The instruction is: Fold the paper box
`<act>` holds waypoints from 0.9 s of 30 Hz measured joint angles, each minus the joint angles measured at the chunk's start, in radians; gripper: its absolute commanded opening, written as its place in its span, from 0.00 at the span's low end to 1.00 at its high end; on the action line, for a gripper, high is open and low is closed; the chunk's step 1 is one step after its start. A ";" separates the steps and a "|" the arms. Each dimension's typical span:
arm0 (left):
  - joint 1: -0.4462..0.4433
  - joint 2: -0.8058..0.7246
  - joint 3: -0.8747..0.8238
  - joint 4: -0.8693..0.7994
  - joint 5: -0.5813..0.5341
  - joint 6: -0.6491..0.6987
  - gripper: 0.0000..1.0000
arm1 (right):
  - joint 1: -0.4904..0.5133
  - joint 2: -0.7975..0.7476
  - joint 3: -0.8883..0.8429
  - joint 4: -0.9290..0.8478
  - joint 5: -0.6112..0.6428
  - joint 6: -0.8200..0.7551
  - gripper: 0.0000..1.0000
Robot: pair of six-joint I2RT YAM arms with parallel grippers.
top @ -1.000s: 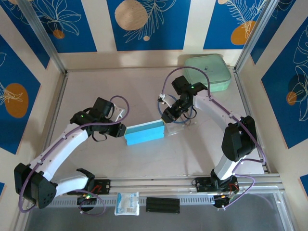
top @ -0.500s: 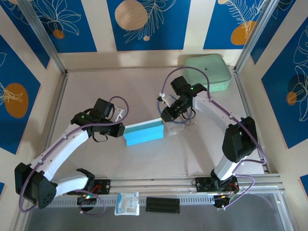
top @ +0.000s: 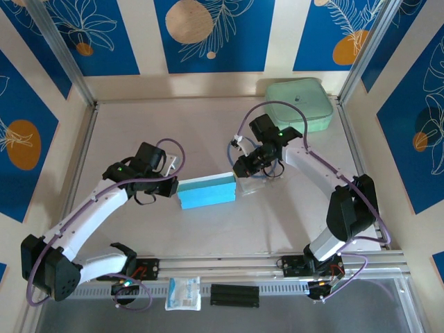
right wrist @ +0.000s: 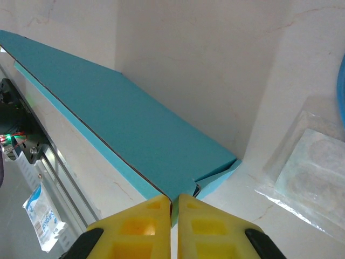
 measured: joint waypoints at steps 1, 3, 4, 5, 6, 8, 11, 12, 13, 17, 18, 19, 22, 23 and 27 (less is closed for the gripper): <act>0.000 -0.001 0.000 0.000 -0.002 -0.001 0.07 | 0.000 -0.002 -0.003 0.005 -0.002 0.005 0.06; 0.000 -0.003 0.000 0.000 -0.008 -0.006 0.06 | 0.001 -0.005 -0.011 0.020 -0.003 0.018 0.05; 0.000 -0.003 0.000 0.000 -0.011 -0.008 0.06 | 0.001 -0.005 -0.015 0.027 -0.005 0.022 0.05; 0.000 -0.003 0.000 0.000 -0.015 -0.011 0.05 | 0.002 -0.006 -0.018 0.036 -0.005 0.028 0.04; -0.002 -0.003 0.000 0.000 -0.017 -0.015 0.05 | 0.002 -0.006 -0.021 0.046 -0.005 0.037 0.03; -0.004 -0.003 0.000 0.000 -0.022 -0.018 0.04 | 0.003 -0.008 -0.028 0.064 -0.004 0.055 0.02; -0.006 -0.003 -0.001 0.000 -0.026 -0.023 0.04 | 0.009 -0.017 -0.045 0.091 0.002 0.081 0.02; -0.006 -0.003 -0.002 0.000 -0.027 -0.024 0.04 | 0.012 -0.023 -0.052 0.101 0.006 0.091 0.02; -0.007 -0.003 -0.002 0.000 -0.030 -0.026 0.04 | 0.015 -0.026 -0.057 0.108 0.011 0.097 0.02; -0.009 -0.004 -0.003 0.000 -0.039 -0.027 0.03 | 0.032 -0.051 -0.083 0.138 0.042 0.117 0.02; -0.010 -0.004 -0.003 0.001 -0.041 -0.030 0.03 | 0.037 -0.059 -0.090 0.145 0.052 0.123 0.02; -0.011 -0.004 -0.004 0.002 -0.042 -0.033 0.03 | 0.042 -0.066 -0.097 0.150 0.061 0.128 0.02; -0.013 -0.008 -0.004 0.003 -0.049 -0.042 0.03 | 0.071 -0.094 -0.125 0.180 0.115 0.135 0.02; -0.013 -0.010 -0.006 0.003 -0.052 -0.045 0.03 | 0.085 -0.106 -0.138 0.195 0.138 0.138 0.02; -0.015 -0.017 -0.016 0.008 -0.071 -0.065 0.01 | 0.139 -0.146 -0.178 0.234 0.218 0.148 0.02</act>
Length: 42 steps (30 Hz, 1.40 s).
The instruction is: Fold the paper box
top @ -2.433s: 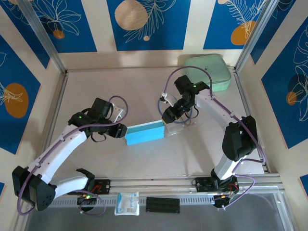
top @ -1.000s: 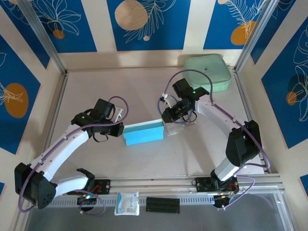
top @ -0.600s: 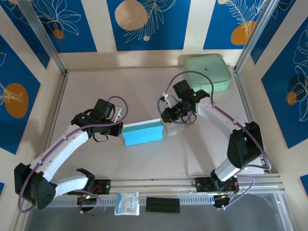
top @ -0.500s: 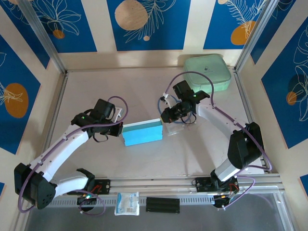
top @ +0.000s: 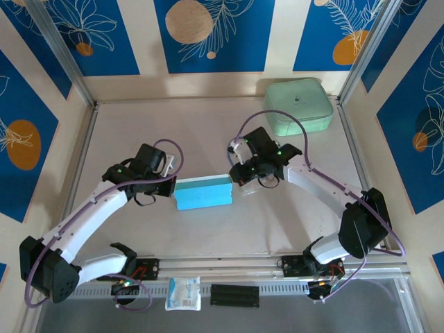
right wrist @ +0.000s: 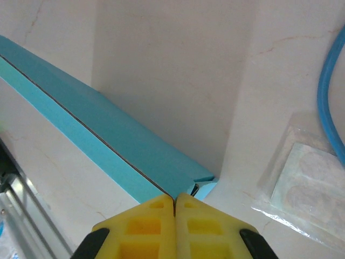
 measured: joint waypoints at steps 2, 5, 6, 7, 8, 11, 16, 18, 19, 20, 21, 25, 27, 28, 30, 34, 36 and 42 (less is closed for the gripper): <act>-0.003 -0.006 -0.008 0.007 -0.004 -0.013 0.00 | 0.018 -0.009 -0.012 0.023 0.041 0.009 0.02; -0.009 -0.013 -0.019 0.018 -0.012 -0.032 0.00 | 0.040 -0.015 -0.027 0.059 0.096 0.028 0.02; -0.011 -0.015 -0.023 0.020 -0.015 -0.039 0.00 | 0.046 -0.017 -0.032 0.073 0.112 0.037 0.02; -0.012 -0.018 -0.026 0.023 -0.016 -0.042 0.00 | 0.049 -0.018 -0.037 0.082 0.122 0.048 0.02; -0.014 -0.022 -0.030 0.027 -0.019 -0.048 0.00 | 0.052 -0.020 -0.042 0.095 0.130 0.063 0.02; -0.017 -0.036 -0.040 0.032 -0.023 -0.064 0.00 | 0.058 -0.022 -0.055 0.129 0.149 0.103 0.02; -0.018 -0.050 -0.047 0.027 -0.028 -0.084 0.00 | 0.077 -0.022 -0.072 0.174 0.182 0.158 0.02; -0.018 -0.052 -0.048 0.023 -0.033 -0.088 0.00 | 0.087 -0.023 -0.083 0.195 0.198 0.177 0.02; -0.018 -0.052 -0.049 0.023 -0.034 -0.089 0.00 | 0.092 -0.024 -0.087 0.203 0.205 0.183 0.02; -0.018 -0.052 -0.050 0.024 -0.034 -0.091 0.00 | 0.095 -0.027 -0.092 0.210 0.210 0.191 0.03; -0.018 -0.053 -0.051 0.024 -0.035 -0.092 0.00 | 0.097 -0.032 -0.099 0.217 0.213 0.200 0.03; -0.018 -0.057 -0.053 0.026 -0.037 -0.093 0.00 | 0.099 -0.048 -0.113 0.220 0.212 0.227 0.03; -0.020 -0.057 -0.053 0.027 -0.039 -0.093 0.00 | 0.097 -0.050 -0.113 0.216 0.205 0.238 0.04; -0.021 -0.058 -0.053 0.027 -0.041 -0.092 0.00 | 0.094 -0.051 -0.113 0.214 0.200 0.244 0.04; -0.021 -0.058 -0.053 0.029 -0.041 -0.092 0.00 | 0.082 -0.055 -0.113 0.203 0.172 0.257 0.03; -0.024 -0.060 -0.053 0.034 -0.041 -0.092 0.00 | 0.055 -0.056 -0.111 0.189 0.111 0.280 0.04; -0.024 -0.064 -0.053 0.034 -0.041 -0.092 0.00 | 0.042 -0.056 -0.111 0.183 0.080 0.294 0.04; -0.035 -0.080 -0.056 0.048 -0.041 -0.089 0.00 | 0.008 -0.062 -0.111 0.163 0.013 0.334 0.03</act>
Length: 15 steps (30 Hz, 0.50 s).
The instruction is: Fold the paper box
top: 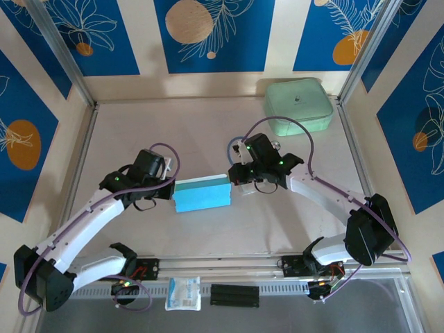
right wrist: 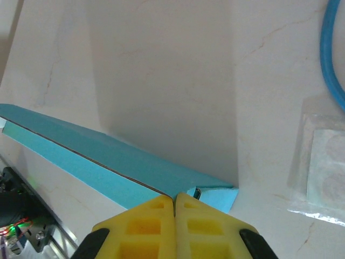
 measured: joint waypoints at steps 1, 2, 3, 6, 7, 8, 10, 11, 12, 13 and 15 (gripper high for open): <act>-0.002 -0.006 -0.003 0.006 0.000 0.000 0.00 | -0.003 -0.001 0.000 -0.001 -0.004 0.005 0.03; -0.003 -0.015 -0.006 0.012 0.000 0.000 0.00 | -0.006 -0.002 0.000 -0.004 -0.008 0.009 0.03; -0.004 -0.025 -0.010 0.016 0.000 0.000 0.00 | -0.007 -0.004 -0.002 -0.006 -0.013 0.010 0.03; -0.006 -0.044 -0.019 0.026 0.000 0.000 0.00 | -0.007 -0.012 -0.011 -0.006 -0.021 0.013 0.03; -0.006 -0.045 -0.021 0.029 0.000 0.000 0.00 | -0.006 -0.013 -0.014 -0.006 -0.020 0.013 0.02; -0.006 -0.045 -0.023 0.031 -0.001 0.000 0.00 | -0.005 -0.013 -0.018 0.000 -0.019 0.012 0.03; -0.006 -0.045 -0.031 0.033 -0.010 -0.001 0.00 | 0.003 -0.013 -0.028 0.018 -0.016 0.013 0.02; -0.006 -0.045 -0.037 0.033 -0.015 -0.003 0.00 | 0.008 -0.014 -0.032 0.028 -0.014 0.013 0.02; -0.006 -0.045 -0.043 0.033 -0.021 -0.004 0.00 | 0.014 -0.014 -0.038 0.039 -0.011 0.013 0.02; -0.006 -0.045 -0.049 0.034 -0.026 -0.005 0.00 | 0.019 -0.014 -0.041 0.047 -0.006 0.013 0.02; -0.006 -0.050 -0.057 0.038 -0.034 -0.008 0.00 | 0.032 -0.014 -0.046 0.062 0.018 0.013 0.02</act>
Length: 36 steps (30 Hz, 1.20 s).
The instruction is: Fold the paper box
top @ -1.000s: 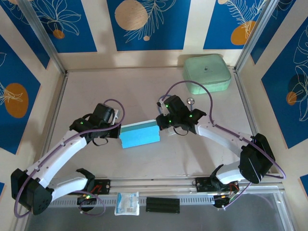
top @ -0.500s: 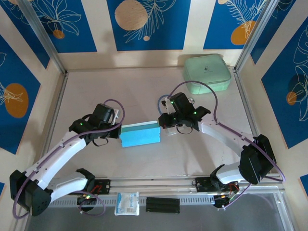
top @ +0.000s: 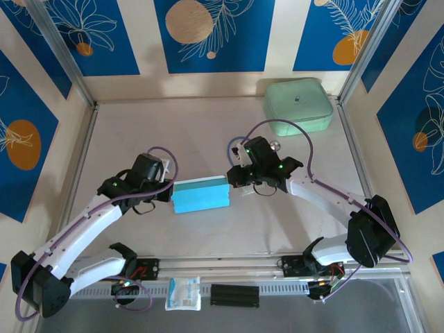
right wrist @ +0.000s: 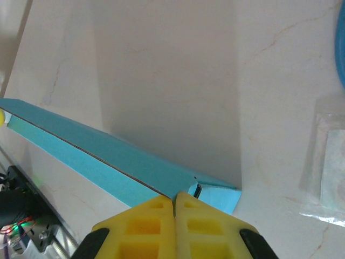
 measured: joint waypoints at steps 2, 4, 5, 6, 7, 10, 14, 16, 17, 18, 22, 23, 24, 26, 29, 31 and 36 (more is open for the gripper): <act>0.000 -0.007 -0.006 0.004 -0.003 -0.011 0.00 | 0.009 -0.002 -0.006 0.012 0.022 0.003 0.01; 0.000 -0.015 -0.012 0.008 -0.003 -0.018 0.00 | 0.023 -0.008 -0.015 0.020 0.046 0.004 0.01; 0.000 -0.020 -0.017 0.011 -0.003 -0.023 0.00 | 0.033 -0.013 -0.020 0.023 0.061 0.004 0.01; 0.000 -0.024 -0.022 0.015 -0.004 -0.029 0.00 | 0.045 -0.020 -0.025 0.024 0.078 0.005 0.01; 0.000 -0.028 -0.026 0.018 -0.005 -0.034 0.00 | 0.055 -0.026 -0.029 0.023 0.093 0.008 0.02; 0.000 -0.041 -0.038 0.021 -0.008 -0.048 0.00 | 0.085 -0.044 -0.040 0.022 0.130 0.011 0.02; 0.000 -0.052 -0.040 0.021 -0.010 -0.064 0.14 | 0.103 -0.053 -0.045 0.018 0.160 0.014 0.02; -0.001 -0.056 -0.039 0.018 -0.010 -0.066 0.19 | 0.114 -0.057 -0.046 0.017 0.172 0.014 0.02; -0.002 -0.059 -0.039 0.017 -0.010 -0.066 0.20 | 0.121 -0.061 -0.047 0.013 0.175 0.014 0.02; -0.002 -0.063 -0.039 0.016 -0.011 -0.064 0.22 | 0.128 -0.068 -0.051 0.010 0.179 0.014 0.02; -0.007 -0.085 -0.039 0.011 -0.010 -0.062 0.36 | 0.147 -0.088 -0.058 -0.004 0.181 0.010 0.03; -0.008 -0.092 -0.038 0.011 -0.010 -0.059 0.37 | 0.151 -0.089 -0.059 -0.006 0.181 0.010 0.03; -0.008 -0.097 -0.036 0.010 -0.011 -0.056 0.38 | 0.154 -0.090 -0.059 -0.008 0.181 0.008 0.03; -0.009 -0.105 -0.032 0.008 -0.015 -0.050 0.39 | 0.158 -0.090 -0.059 -0.008 0.182 0.004 0.03; -0.009 -0.113 -0.027 -0.007 -0.032 -0.039 0.40 | 0.163 -0.090 -0.058 -0.008 0.187 -0.002 0.03; -0.009 -0.114 -0.025 -0.013 -0.041 -0.036 0.40 | 0.164 -0.090 -0.058 -0.008 0.189 -0.006 0.02; -0.009 -0.109 -0.008 -0.045 -0.055 -0.031 0.37 | 0.164 -0.090 -0.058 -0.008 0.190 -0.010 0.03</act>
